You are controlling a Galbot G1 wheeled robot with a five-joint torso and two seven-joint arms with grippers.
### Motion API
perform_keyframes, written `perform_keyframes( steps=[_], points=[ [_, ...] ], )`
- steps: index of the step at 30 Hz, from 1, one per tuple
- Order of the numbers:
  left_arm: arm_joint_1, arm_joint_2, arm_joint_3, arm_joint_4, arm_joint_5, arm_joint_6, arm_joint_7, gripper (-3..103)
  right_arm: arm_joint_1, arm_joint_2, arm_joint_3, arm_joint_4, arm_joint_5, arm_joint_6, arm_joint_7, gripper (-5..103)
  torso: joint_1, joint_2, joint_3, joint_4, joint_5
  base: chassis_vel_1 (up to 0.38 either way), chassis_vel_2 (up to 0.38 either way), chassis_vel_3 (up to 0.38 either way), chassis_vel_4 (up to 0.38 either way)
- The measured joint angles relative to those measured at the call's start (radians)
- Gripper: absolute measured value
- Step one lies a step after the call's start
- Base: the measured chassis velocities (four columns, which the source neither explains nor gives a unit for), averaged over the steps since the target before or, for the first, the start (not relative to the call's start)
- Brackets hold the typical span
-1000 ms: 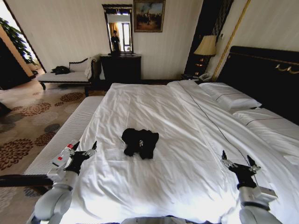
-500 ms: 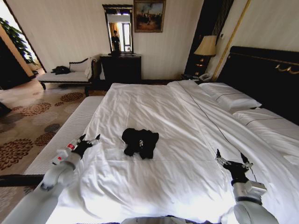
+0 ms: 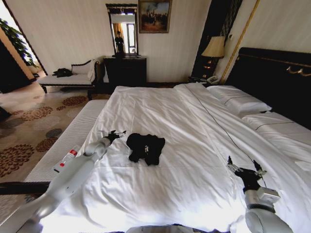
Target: Fold the clothes on the bed.
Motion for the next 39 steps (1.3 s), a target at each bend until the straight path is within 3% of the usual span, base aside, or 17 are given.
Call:
perform_keyframes(
  steps=[8, 20, 27, 30, 34, 35, 39],
  points=[
    [-0.088, -0.056, 0.118, 0.112, 0.003, 0.033, 0.012, 89, 0.02, 0.002, -0.014, -0.018, 0.0, -0.003, 0.002, 100, 0.0, 0.0, 0.0, 0.0001, -0.0001, 0.0, 0.0, 0.0, 0.0],
    [-0.088, -0.122, 0.13, 0.175, 0.052, 0.024, 0.018, 88, 0.004, 0.0, 0.001, -0.001, 0.009, -0.006, 0.004, 100, 0.0, 0.0, 0.0, 0.0, -0.0002, 0.0, 0.0, 0.0, 0.0],
    [-0.095, -0.131, 0.143, 0.19, 0.078, 0.014, 0.022, 60, 0.005, -0.006, 0.008, 0.003, 0.024, -0.009, 0.009, 100, 0.0, 0.0, 0.0, 0.0, -0.0002, 0.0, 0.0, 0.0, 0.0],
    [-0.095, -0.132, 0.149, 0.193, 0.078, 0.013, 0.024, 55, 0.006, -0.007, 0.01, 0.004, 0.029, -0.011, 0.01, 100, 0.0, 0.0, 0.0, 0.0, -0.0002, 0.0, 0.0, 0.0, 0.0],
    [-0.094, -0.138, 0.151, 0.196, 0.078, 0.013, 0.024, 33, 0.007, -0.011, 0.012, 0.008, 0.038, -0.015, 0.013, 100, 0.0, 0.0, 0.0, 0.0, -0.0003, 0.0, 0.0, 0.0, 0.0],
    [-0.094, -0.138, 0.151, 0.196, 0.078, 0.013, 0.024, 33, 0.007, -0.011, 0.012, 0.008, 0.038, -0.015, 0.013, 100, 0.0, 0.0, 0.0, 0.0, -0.0003, 0.0, 0.0, 0.0, 0.0],
    [-0.086, -0.138, 0.147, 0.19, 0.078, 0.012, 0.022, 17, 0.006, -0.021, 0.01, 0.011, 0.054, -0.026, 0.019, 100, 0.0, 0.0, 0.0, 0.0, -0.0003, 0.0, 0.0, 0.0, 0.0]
  ],
)
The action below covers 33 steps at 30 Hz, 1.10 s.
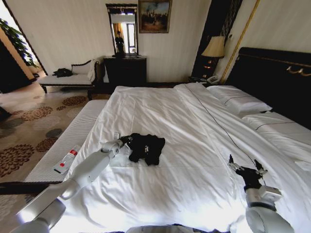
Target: Fold the clothes on the bed.
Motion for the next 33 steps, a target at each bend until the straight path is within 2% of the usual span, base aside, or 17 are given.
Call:
perform_keyframes(
  steps=[1, 3, 5, 7, 8, 9, 12, 13, 15, 18, 19, 22, 23, 25, 28, 29, 33],
  points=[
    [0.0, 0.0, 0.0, 0.0, 0.0, 0.0, 0.0, 17, 0.0, 0.0, 0.0, 0.0, 0.0, 0.0, 0.0, 100, 0.0, 0.0, 0.0, 0.0, 0.0, 0.0, 0.0, 0.0, 0.0],
    [0.008, 0.005, -0.002, -0.009, 0.0, 0.0, -0.003, 6, 0.001, -0.021, -0.008, 0.002, 0.037, -0.018, 0.003, 100, 0.0, 0.0, 0.0, -0.0001, 0.0, 0.0, 0.0, 0.0, 0.0],
    [0.013, 0.009, -0.003, -0.015, 0.0, -0.001, -0.005, 3, 0.004, -0.043, -0.013, 0.005, 0.075, -0.037, 0.005, 100, 0.0, 0.0, 0.0, -0.0001, 0.0001, 0.0, 0.0, 0.0, 0.0],
    [0.022, 0.015, -0.004, -0.025, -0.001, -0.001, -0.01, 1, 0.024, -0.128, -0.029, 0.018, 0.207, -0.11, 0.017, 100, 0.0, 0.0, 0.0, -0.0002, 0.0003, 0.0, 0.0, 0.0, 0.0],
    [0.025, 0.018, -0.005, -0.03, -0.002, -0.001, -0.012, 1, 0.038, -0.187, -0.037, 0.026, 0.305, -0.161, 0.025, 100, 0.0, 0.0, 0.0, -0.0002, 0.0003, 0.0, 0.0, 0.0, 0.0],
    [0.025, 0.018, -0.005, -0.03, -0.002, -0.001, -0.012, 1, 0.038, -0.187, -0.037, 0.026, 0.305, -0.161, 0.025, 100, 0.0, 0.0, 0.0, -0.0002, 0.0003, 0.0, 0.0, 0.0, 0.0],
    [0.035, 0.022, -0.007, -0.044, -0.002, -0.001, -0.019, 1, 0.141, -0.388, -0.067, 0.029, 0.635, -0.318, 0.055, 100, 0.0, 0.0, 0.0, 0.0003, 0.0001, 0.0, 0.0, 0.0, 0.0],
    [0.035, 0.022, -0.007, -0.044, -0.002, -0.001, -0.019, 1, 0.141, -0.388, -0.067, 0.029, 0.635, -0.318, 0.055, 100, 0.0, 0.0, 0.0, 0.0003, 0.0001, 0.0, 0.0, 0.0, 0.0],
    [0.042, 0.023, -0.009, -0.053, -0.002, -0.001, -0.025, 1, 0.256, -0.514, -0.124, -0.022, 0.799, -0.395, 0.057, 100, 0.0, 0.0, 0.0, 0.0002, 0.0, 0.0, 0.0, 0.0, 0.0],
    [0.052, 0.022, -0.011, -0.064, -0.001, 0.0, -0.033, 1, 0.447, -0.633, -0.289, -0.137, 0.952, -0.435, 0.049, 100, 0.0, 0.0, 0.0, 0.0001, 0.0001, 0.0, 0.0, 0.0, 0.0],
    [0.052, 0.022, -0.011, -0.064, -0.001, 0.0, -0.033, 1, 0.447, -0.633, -0.289, -0.137, 0.952, -0.435, 0.049, 100, 0.0, 0.0, 0.0, 0.0001, 0.0001, 0.0, 0.0, 0.0, 0.0],
    [0.061, 0.021, -0.014, -0.081, -0.001, 0.002, -0.043, 1, 0.706, -0.672, -0.516, -0.282, 1.035, -0.448, 0.031, 100, 0.0, 0.0, 0.0, 0.0003, 0.0001, 0.0, 0.0, 0.0, 0.0],
    [0.061, 0.021, -0.014, -0.081, -0.001, 0.002, -0.043, 1, 0.706, -0.672, -0.516, -0.282, 1.035, -0.448, 0.031, 100, 0.0, 0.0, 0.0, 0.0003, 0.0001, 0.0, 0.0, 0.0, 0.0],
    [0.064, 0.022, -0.014, -0.094, -0.002, 0.005, -0.05, 1, 0.856, -0.661, -0.66, -0.369, 1.058, -0.454, 0.015, 100, 0.0, 0.0, 0.0, 0.0, 0.0, 0.0, 0.0, 0.0, 0.0],
    [0.069, 0.025, -0.015, -0.104, -0.005, 0.006, -0.054, 1, 1.062, -0.602, -0.854, -0.498, 1.08, -0.481, -0.003, 100, 0.0, 0.0, 0.0, 0.0, -0.0001, 0.0, 0.0, 0.0, 0.0],
    [0.069, 0.025, -0.015, -0.104, -0.005, 0.006, -0.054, 1, 1.062, -0.602, -0.854, -0.498, 1.08, -0.481, -0.003, 100, 0.0, 0.0, 0.0, 0.0, -0.0001, 0.0, 0.0, 0.0, 0.0],
    [0.077, 0.03, -0.016, -0.108, -0.005, 0.003, -0.06, 1, 1.256, -0.479, -1.065, -0.712, 1.069, -0.503, -0.056, 100, 0.0, 0.0, 0.0, 0.0003, -0.0002, 0.0, 0.0, 0.0, 0.0]
  ],
)
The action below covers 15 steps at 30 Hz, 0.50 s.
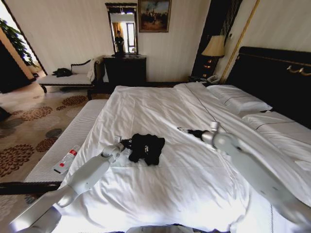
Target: Fold the clothes on the bed.
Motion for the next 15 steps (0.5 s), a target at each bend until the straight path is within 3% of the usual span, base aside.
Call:
perform_keyframes(
  steps=[1, 6, 7, 11, 15],
  points=[
    [0.0, 0.0, 0.0, 0.0, 0.0, 0.0, 0.0, 1, 0.0, 0.0, 0.0, 0.0, 0.0, 0.0, 0.0, 100, 0.0, 0.0, 0.0, 0.0, 0.0, 0.0, 0.0, 0.0, 0.0],
    [0.004, 0.002, 0.009, -0.007, 0.0, -0.01, -0.004, 1, 0.187, 0.151, -0.16, -0.261, -0.11, 0.019, -0.117, 100, 0.0, 0.0, 0.0, -0.0004, -0.0002, 0.0, 0.0, 0.0, 0.0],
    [0.004, 0.002, 0.009, -0.007, 0.0, -0.01, -0.004, 1, 0.187, 0.151, -0.16, -0.261, -0.11, 0.019, -0.117, 100, 0.0, 0.0, 0.0, -0.0004, -0.0002, 0.0, 0.0, 0.0, 0.0],
    [0.011, -0.001, 0.007, -0.016, -0.002, -0.012, -0.006, 1, 0.262, 0.264, -0.201, -0.424, -0.16, 0.036, -0.155, 100, 0.0, 0.0, 0.0, 0.0, -0.0001, 0.0, 0.0, 0.0, 0.0],
    [0.014, 0.0, 0.011, -0.028, -0.003, -0.013, -0.007, 1, 0.275, 0.299, -0.219, -0.475, -0.169, 0.039, -0.166, 100, 0.0, 0.0, 0.0, 0.0001, -0.0001, 0.0, 0.0, 0.0, 0.0]
  ],
)
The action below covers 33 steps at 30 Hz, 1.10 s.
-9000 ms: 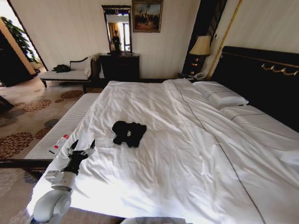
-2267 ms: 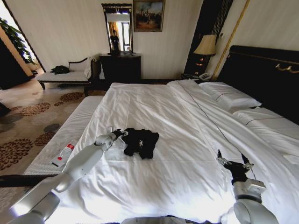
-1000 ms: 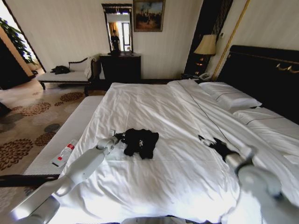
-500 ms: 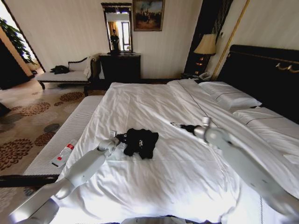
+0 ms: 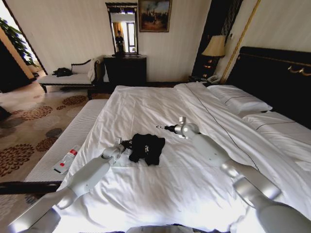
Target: Fold the clothes on the bed.
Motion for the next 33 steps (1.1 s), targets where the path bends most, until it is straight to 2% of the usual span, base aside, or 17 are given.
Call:
perform_keyframes(
  steps=[5, 12, 13, 23, 33],
  points=[
    [0.003, -0.001, 0.005, -0.01, -0.001, 0.0, 0.001, 1, -0.021, 0.005, -0.008, -0.012, -0.009, -0.003, -0.001, 100, 0.0, 0.0, 0.0, -0.0009, 0.0004, 0.0, 0.0, 0.0, 0.0],
    [0.018, 0.002, -0.003, -0.018, 0.0, -0.002, 0.003, 1, -0.056, 0.019, -0.02, -0.009, -0.034, -0.004, -0.008, 100, 0.0, 0.0, 0.0, -0.0004, 0.0003, 0.0, 0.0, 0.0, 0.0],
    [0.019, 0.003, -0.003, -0.018, 0.0, -0.002, 0.003, 1, -0.058, 0.027, -0.021, -0.016, -0.046, -0.001, -0.013, 103, 0.0, 0.0, 0.0, -0.0002, 0.0002, 0.0, 0.0, 0.0, 0.0],
    [0.005, -0.011, 0.02, 0.001, -0.002, -0.003, 0.011, 1, -0.059, 0.048, -0.018, -0.098, -0.118, 0.033, -0.042, 97, 0.0, 0.0, 0.0, -0.0006, 0.0002, 0.0, 0.0, 0.0, 0.0],
    [0.006, -0.01, 0.021, 0.003, -0.002, -0.006, 0.017, 1, -0.065, 0.053, -0.045, -0.089, -0.122, 0.033, -0.044, 89, 0.0, 0.0, 0.0, -0.0005, 0.0003, 0.0, 0.0, 0.0, 0.0]
  ],
)
